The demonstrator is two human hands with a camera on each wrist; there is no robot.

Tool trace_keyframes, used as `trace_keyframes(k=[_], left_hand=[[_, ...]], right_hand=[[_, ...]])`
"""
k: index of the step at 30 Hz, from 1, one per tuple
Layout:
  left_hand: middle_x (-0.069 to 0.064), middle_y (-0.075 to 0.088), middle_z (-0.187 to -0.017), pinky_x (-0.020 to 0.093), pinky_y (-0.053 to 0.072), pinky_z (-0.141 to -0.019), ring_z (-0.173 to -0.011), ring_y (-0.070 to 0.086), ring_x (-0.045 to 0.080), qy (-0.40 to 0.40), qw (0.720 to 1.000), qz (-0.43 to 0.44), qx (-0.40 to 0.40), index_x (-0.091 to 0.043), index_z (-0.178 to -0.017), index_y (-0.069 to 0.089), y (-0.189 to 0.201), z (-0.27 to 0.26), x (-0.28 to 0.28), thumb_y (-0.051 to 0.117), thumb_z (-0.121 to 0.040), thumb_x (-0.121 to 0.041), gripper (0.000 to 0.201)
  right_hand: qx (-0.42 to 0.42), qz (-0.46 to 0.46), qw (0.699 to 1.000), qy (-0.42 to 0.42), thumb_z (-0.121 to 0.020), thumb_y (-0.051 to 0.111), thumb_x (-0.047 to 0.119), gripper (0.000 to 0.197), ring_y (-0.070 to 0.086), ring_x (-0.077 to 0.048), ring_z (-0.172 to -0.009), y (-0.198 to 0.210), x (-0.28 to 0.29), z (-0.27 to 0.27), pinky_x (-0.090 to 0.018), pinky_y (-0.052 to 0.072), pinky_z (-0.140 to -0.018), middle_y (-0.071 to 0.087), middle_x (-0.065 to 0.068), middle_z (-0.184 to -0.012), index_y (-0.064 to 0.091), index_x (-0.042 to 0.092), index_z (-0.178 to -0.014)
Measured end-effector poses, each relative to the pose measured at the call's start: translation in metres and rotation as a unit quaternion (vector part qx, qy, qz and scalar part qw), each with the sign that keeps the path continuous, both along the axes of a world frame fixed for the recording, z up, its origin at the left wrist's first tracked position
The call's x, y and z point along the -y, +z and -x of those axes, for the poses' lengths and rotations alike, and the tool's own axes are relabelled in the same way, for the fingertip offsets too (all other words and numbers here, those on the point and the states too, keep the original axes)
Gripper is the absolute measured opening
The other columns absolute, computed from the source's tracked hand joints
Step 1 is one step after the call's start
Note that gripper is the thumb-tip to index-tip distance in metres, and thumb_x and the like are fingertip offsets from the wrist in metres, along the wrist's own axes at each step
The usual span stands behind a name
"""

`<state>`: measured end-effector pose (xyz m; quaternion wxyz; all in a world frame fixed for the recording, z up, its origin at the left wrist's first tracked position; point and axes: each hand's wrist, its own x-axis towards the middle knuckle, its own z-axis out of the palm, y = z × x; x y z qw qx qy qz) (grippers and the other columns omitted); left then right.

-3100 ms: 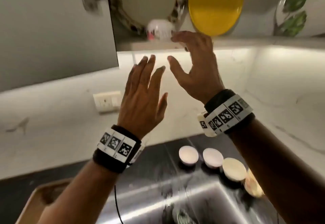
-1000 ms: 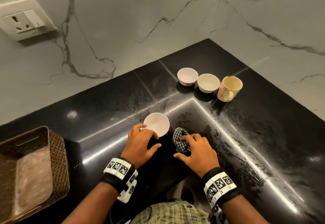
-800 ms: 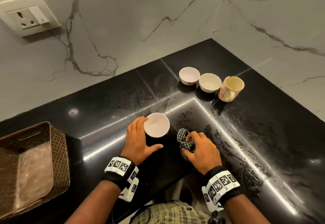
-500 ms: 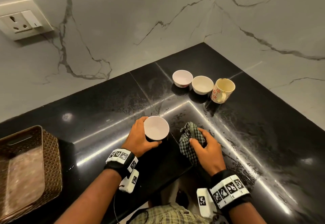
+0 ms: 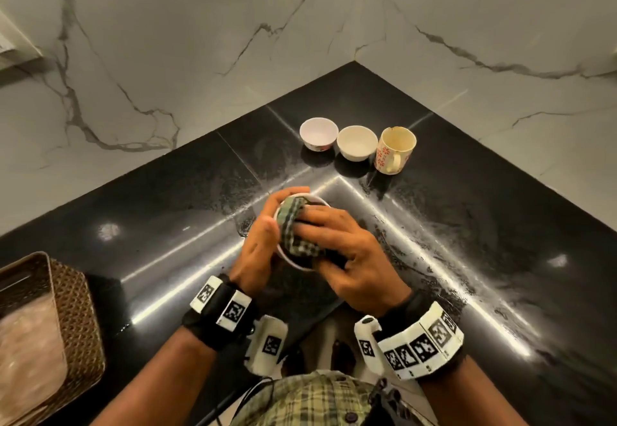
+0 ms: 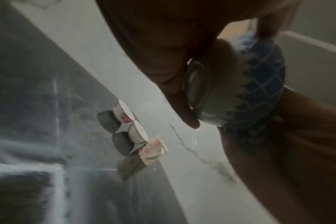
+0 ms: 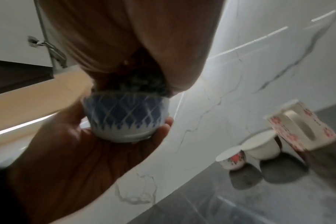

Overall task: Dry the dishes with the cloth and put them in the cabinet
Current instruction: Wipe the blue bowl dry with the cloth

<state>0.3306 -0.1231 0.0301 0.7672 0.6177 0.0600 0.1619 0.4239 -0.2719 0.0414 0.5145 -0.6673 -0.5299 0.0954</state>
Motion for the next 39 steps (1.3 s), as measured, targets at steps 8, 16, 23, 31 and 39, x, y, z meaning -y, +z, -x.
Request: trace_keyframes(k=[8,16,23,31,39], left_hand=[[0.036,0.062,-0.119,0.067,0.047,-0.097,-0.105,0.062,0.050,0.051,0.995,0.042,0.080,0.007,-0.122,0.058,0.037,-0.032,-0.016,0.048,-0.091,-0.072,0.086],[0.025,0.072,-0.110,0.055,0.056,-0.084,-0.098,0.069,0.045,0.094,0.983,-0.107,0.116,0.001,-0.115,0.068,0.049,-0.043,-0.003,0.046,-0.102,-0.050,0.057],[0.023,0.072,-0.104,0.054,0.052,-0.089,-0.093,0.069,0.039,0.121,0.990,0.066,0.022,-0.005,-0.104,0.073,0.043,-0.040,0.009,0.039,-0.096,-0.037,0.047],[0.028,0.069,-0.111,0.042,0.057,-0.086,-0.097,0.070,0.041,0.102,0.989,-0.048,0.100,0.007,-0.121,0.060,0.054,-0.051,-0.003,0.029,-0.102,-0.010,0.040],[0.025,0.067,-0.120,0.051,0.055,-0.093,-0.108,0.066,0.043,0.071,0.993,-0.064,0.069,0.004,-0.121,0.059,0.056,-0.056,0.007,0.038,-0.102,-0.016,0.036]], right_hand=[[0.377,0.136,0.903,-0.152,-0.102,0.053,0.046,0.065,0.024,-0.029,-0.154,0.000,-0.015,0.017,-0.046,0.027,-0.124,0.034,-0.014,-0.161,0.041,0.006,-0.153],[0.281,0.157,0.922,-0.215,-0.086,0.072,0.033,0.050,0.068,-0.026,-0.091,0.032,-0.013,0.023,-0.033,0.057,-0.072,0.074,-0.011,-0.101,0.066,0.001,-0.124],[0.086,-0.037,0.993,-0.066,-0.077,0.086,0.015,0.043,0.064,-0.024,-0.116,0.019,-0.006,0.002,-0.039,0.053,-0.099,0.070,-0.013,-0.119,0.071,-0.002,-0.113],[0.283,0.126,0.929,-0.202,-0.098,0.054,0.049,0.067,0.033,-0.022,-0.151,0.030,-0.008,0.013,-0.041,0.031,-0.121,0.046,-0.009,-0.155,0.046,0.008,-0.151],[0.043,0.027,0.990,-0.132,-0.090,0.074,0.025,0.031,0.066,-0.027,-0.105,0.036,0.006,0.006,-0.043,0.054,-0.090,0.073,-0.008,-0.110,0.069,0.006,-0.115]])
